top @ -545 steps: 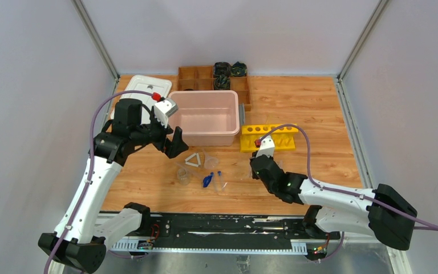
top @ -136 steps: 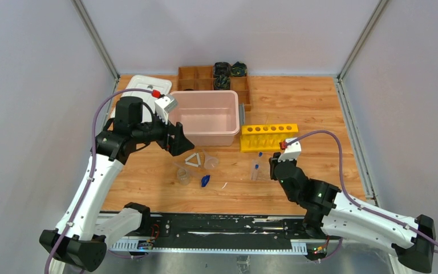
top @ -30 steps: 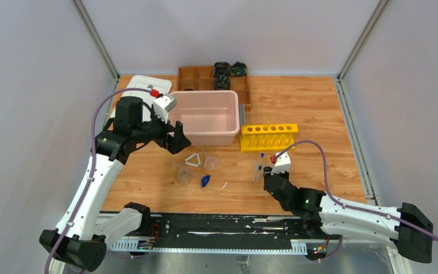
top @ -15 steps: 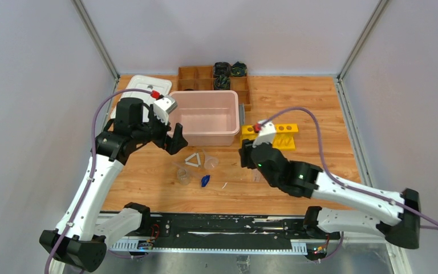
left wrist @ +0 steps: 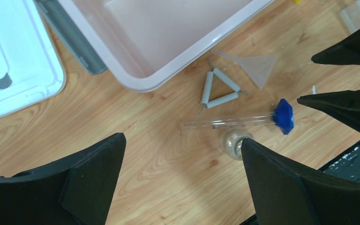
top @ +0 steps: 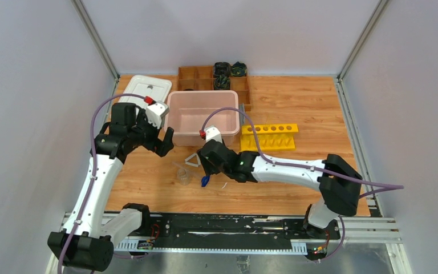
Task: Organize the chemistry lab equipment
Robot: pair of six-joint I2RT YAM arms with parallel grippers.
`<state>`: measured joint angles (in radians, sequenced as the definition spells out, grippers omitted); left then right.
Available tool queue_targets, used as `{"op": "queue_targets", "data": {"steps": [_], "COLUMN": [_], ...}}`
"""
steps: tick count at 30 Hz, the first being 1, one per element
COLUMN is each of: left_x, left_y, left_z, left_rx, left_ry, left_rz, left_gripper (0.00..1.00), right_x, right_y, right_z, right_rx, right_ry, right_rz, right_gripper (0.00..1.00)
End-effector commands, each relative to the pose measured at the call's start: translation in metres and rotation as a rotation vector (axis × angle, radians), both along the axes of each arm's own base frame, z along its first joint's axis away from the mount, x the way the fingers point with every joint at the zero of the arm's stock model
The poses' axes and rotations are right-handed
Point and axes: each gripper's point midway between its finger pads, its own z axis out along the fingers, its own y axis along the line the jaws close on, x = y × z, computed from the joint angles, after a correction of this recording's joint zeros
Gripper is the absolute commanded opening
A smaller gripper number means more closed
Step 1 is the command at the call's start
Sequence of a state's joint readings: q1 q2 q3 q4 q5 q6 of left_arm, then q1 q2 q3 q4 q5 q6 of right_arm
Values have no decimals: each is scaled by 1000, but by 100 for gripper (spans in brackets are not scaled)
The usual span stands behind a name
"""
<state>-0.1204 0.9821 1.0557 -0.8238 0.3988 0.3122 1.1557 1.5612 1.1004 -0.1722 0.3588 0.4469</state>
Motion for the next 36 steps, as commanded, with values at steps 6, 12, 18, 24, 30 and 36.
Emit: {"op": "queue_targets", "data": {"steps": [6, 12, 18, 24, 30, 36], "left_x": [3, -4, -11, -15, -16, -17], "left_y": [26, 34, 36, 33, 30, 29], "left_z": [-19, -23, -23, -19, -19, -17], "left_rx": [78, 108, 126, 115, 96, 93], "left_ry": [18, 20, 11, 6, 12, 4], "left_rz": [32, 24, 4, -14, -22, -20], "left_gripper": [100, 100, 100, 100, 100, 100], "right_x": [10, 29, 43, 45, 44, 48], "right_y": [33, 23, 42, 44, 31, 27], "right_z": [-23, -39, -32, -50, -61, -61], "right_rx": [87, 78, 196, 151, 120, 120], "right_ry": [32, -13, -67, -32, -27, -35], "right_rz": [-96, -246, -284, -319, -361, -381], "right_gripper": [55, 53, 50, 48, 46, 39]}}
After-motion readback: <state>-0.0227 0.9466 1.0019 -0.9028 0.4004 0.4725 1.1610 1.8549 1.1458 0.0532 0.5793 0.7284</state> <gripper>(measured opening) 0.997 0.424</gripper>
